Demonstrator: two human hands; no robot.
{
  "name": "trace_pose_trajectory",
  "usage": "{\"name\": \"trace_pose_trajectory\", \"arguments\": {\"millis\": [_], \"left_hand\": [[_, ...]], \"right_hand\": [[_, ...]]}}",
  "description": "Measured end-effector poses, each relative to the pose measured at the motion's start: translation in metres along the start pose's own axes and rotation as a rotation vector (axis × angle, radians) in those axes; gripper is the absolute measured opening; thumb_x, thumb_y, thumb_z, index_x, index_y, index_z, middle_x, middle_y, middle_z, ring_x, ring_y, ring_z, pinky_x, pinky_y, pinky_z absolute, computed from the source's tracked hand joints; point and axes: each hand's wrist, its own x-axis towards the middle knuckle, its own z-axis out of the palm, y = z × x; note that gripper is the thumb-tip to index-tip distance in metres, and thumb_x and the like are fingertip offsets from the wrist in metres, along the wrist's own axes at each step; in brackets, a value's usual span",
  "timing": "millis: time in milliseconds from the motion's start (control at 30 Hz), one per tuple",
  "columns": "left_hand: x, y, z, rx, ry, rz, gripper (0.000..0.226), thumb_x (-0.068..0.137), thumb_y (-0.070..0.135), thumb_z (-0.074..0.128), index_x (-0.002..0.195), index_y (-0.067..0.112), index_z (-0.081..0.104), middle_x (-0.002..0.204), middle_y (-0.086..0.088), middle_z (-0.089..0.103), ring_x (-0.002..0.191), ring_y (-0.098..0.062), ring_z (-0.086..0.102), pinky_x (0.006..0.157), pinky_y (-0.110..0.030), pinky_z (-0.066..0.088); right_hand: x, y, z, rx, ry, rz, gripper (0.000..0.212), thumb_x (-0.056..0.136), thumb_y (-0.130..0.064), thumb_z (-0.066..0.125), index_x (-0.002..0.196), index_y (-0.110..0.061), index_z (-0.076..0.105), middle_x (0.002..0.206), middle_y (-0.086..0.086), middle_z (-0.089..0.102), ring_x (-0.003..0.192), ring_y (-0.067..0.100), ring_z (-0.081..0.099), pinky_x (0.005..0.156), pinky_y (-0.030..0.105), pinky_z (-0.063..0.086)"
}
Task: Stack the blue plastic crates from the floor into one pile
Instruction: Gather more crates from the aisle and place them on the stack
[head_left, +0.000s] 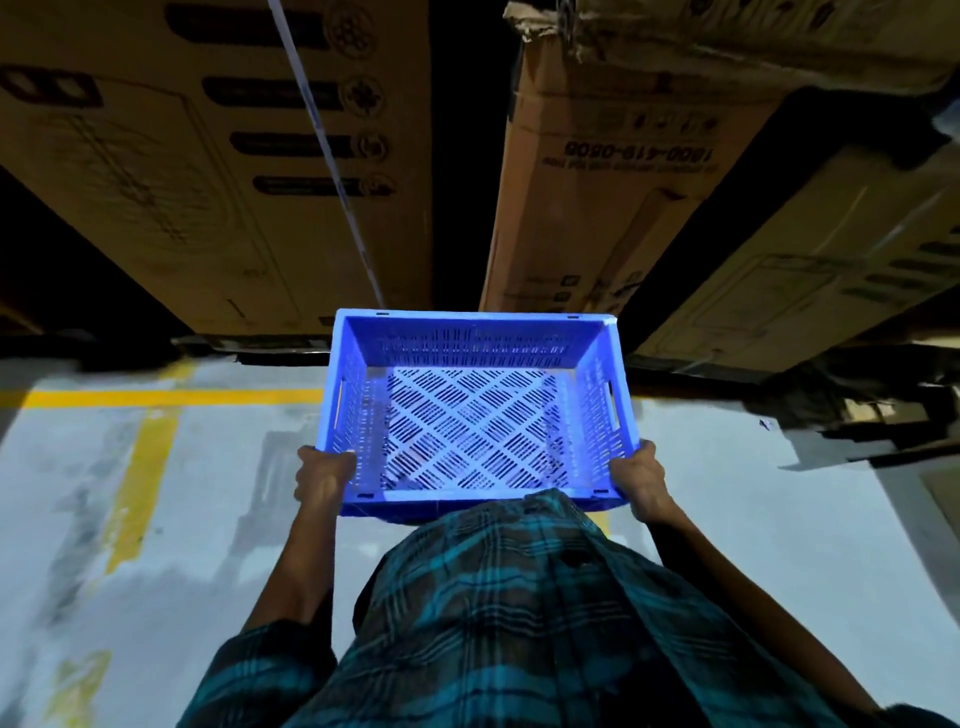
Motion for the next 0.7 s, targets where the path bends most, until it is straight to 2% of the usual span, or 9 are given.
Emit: {"name": "trace_pose_trajectory", "arguments": {"millis": [100, 167, 233, 333, 467, 600, 700], "left_hand": [[-0.001, 0.002, -0.001, -0.031, -0.021, -0.040, 0.047, 0.086, 0.018, 0.065, 0.125, 0.000, 0.045, 0.119, -0.023, 0.056, 0.108, -0.042, 0.060, 0.092, -0.057, 0.052], [0.004, 0.004, -0.004, -0.157, -0.052, -0.031, 0.042, 0.089, 0.014, 0.063, 0.124, -0.006, 0.050, 0.113, -0.025, 0.058, 0.096, -0.038, 0.062, 0.087, -0.062, 0.053], [0.006, 0.005, -0.008, -0.312, -0.123, -0.014, 0.044, 0.096, 0.019, 0.061, 0.127, -0.010, 0.050, 0.113, -0.027, 0.059, 0.096, -0.039, 0.062, 0.087, -0.061, 0.052], [0.003, 0.014, -0.009, -0.439, -0.180, -0.014, 0.050, 0.099, 0.029, 0.057, 0.132, -0.008, 0.049, 0.118, -0.023, 0.060, 0.100, -0.039, 0.063, 0.093, -0.060, 0.049], [-0.001, 0.025, -0.006, -0.451, -0.148, -0.007, 0.055, 0.097, 0.039, 0.057, 0.133, -0.003, 0.048, 0.128, -0.022, 0.060, 0.110, -0.040, 0.063, 0.095, -0.060, 0.050], [-0.005, 0.015, -0.003, -0.460, -0.127, 0.004, 0.049, 0.095, 0.038, 0.060, 0.125, 0.000, 0.051, 0.120, -0.020, 0.064, 0.094, -0.036, 0.066, 0.084, -0.050, 0.056], [-0.009, 0.006, -0.004, -0.423, -0.110, 0.042, 0.041, 0.097, 0.034, 0.058, 0.123, 0.002, 0.052, 0.119, -0.020, 0.065, 0.091, -0.034, 0.065, 0.082, -0.047, 0.056]], "right_hand": [[0.005, -0.001, -0.003, 0.126, -0.036, 0.051, 0.045, 0.088, -0.010, 0.052, 0.132, -0.005, 0.042, 0.125, 0.022, 0.056, 0.113, 0.042, 0.058, 0.093, 0.051, 0.053], [0.010, -0.003, -0.005, 0.249, -0.095, 0.066, 0.049, 0.088, -0.008, 0.053, 0.135, -0.004, 0.043, 0.130, 0.022, 0.055, 0.117, 0.039, 0.058, 0.098, 0.051, 0.051], [0.014, -0.006, -0.003, 0.333, -0.118, 0.056, 0.050, 0.087, -0.006, 0.056, 0.135, -0.003, 0.044, 0.130, 0.024, 0.056, 0.116, 0.039, 0.059, 0.098, 0.054, 0.051], [0.017, -0.019, 0.000, 0.426, -0.056, 0.041, 0.043, 0.085, 0.000, 0.058, 0.127, 0.003, 0.047, 0.124, 0.027, 0.059, 0.108, 0.044, 0.063, 0.089, 0.064, 0.052], [0.020, -0.024, 0.001, 0.454, -0.033, 0.056, 0.036, 0.086, -0.003, 0.061, 0.120, -0.007, 0.050, 0.120, 0.024, 0.063, 0.104, 0.043, 0.066, 0.083, 0.066, 0.053], [0.019, -0.008, 0.003, 0.440, -0.054, 0.000, 0.045, 0.085, 0.002, 0.056, 0.128, -0.008, 0.048, 0.122, 0.022, 0.063, 0.106, 0.043, 0.065, 0.080, 0.062, 0.054], [0.018, 0.009, 0.004, 0.429, -0.073, -0.081, 0.057, 0.082, 0.010, 0.050, 0.136, -0.007, 0.043, 0.127, 0.021, 0.059, 0.112, 0.042, 0.061, 0.085, 0.058, 0.053]]}}
